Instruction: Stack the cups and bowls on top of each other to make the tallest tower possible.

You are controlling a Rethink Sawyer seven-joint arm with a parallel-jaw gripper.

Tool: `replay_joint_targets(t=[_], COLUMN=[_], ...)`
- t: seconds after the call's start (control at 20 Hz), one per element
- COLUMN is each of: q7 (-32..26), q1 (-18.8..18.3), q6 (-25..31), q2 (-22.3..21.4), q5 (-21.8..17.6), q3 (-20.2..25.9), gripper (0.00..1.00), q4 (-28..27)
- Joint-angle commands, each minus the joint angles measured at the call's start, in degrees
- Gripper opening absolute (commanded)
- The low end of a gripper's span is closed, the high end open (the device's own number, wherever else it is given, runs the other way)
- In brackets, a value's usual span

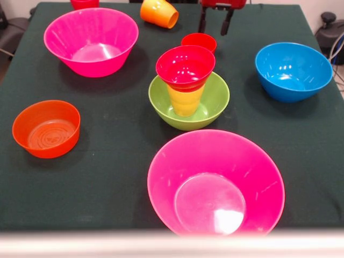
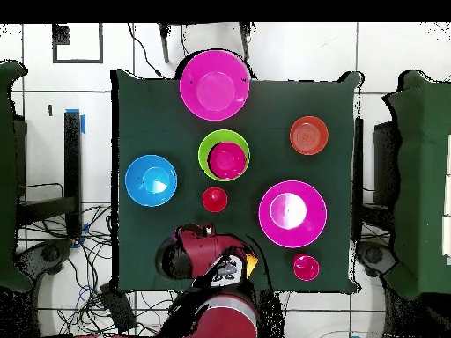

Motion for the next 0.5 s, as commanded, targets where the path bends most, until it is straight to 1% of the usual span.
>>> replay_joint_targets(t=[0.05,0.5], q7=[6.12,5.36], q1=[0.32,0.41], q6=[6.75,9.09], q2=[-0.2,-0.84], q5=[3.08,2.76], q3=[5.97,6.13], gripper=[1.0,1.0], q4=[-5.52,-7.22])
